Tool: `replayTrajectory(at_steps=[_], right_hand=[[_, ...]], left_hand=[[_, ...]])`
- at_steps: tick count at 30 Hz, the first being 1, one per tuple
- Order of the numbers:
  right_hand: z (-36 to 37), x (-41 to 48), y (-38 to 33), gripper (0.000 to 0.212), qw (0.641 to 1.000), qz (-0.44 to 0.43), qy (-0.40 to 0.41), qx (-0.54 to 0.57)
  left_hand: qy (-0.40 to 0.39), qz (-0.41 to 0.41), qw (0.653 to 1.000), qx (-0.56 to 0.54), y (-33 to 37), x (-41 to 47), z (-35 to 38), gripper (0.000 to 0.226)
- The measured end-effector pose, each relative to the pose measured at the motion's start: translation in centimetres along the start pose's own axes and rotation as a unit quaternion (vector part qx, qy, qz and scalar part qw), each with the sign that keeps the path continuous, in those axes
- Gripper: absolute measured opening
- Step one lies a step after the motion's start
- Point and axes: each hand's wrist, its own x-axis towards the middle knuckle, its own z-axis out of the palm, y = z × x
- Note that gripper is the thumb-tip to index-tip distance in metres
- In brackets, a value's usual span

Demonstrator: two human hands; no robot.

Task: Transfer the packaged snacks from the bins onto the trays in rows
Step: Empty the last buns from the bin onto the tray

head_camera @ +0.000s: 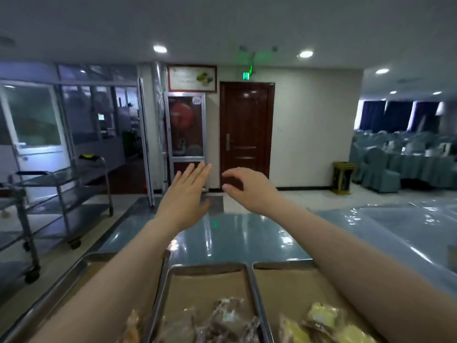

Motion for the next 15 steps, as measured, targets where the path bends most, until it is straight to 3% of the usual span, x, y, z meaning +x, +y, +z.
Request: replayTrajectory(at_steps=[8, 15], right_hand=[[-7.4, 3.2, 5.2, 0.041, 0.995, -0.010, 0.090, -0.028], [-10.4, 1.5, 12.8, 0.038, 0.989, 0.007, 0.143, -0.022]], left_hand=[[0.058, 0.034, 0.997, 0.047, 2.2, 8.9, -2.8, 0.072], [0.120, 0.032, 0.991, 0.042, 5.3, 11.9, -0.8, 0.062]])
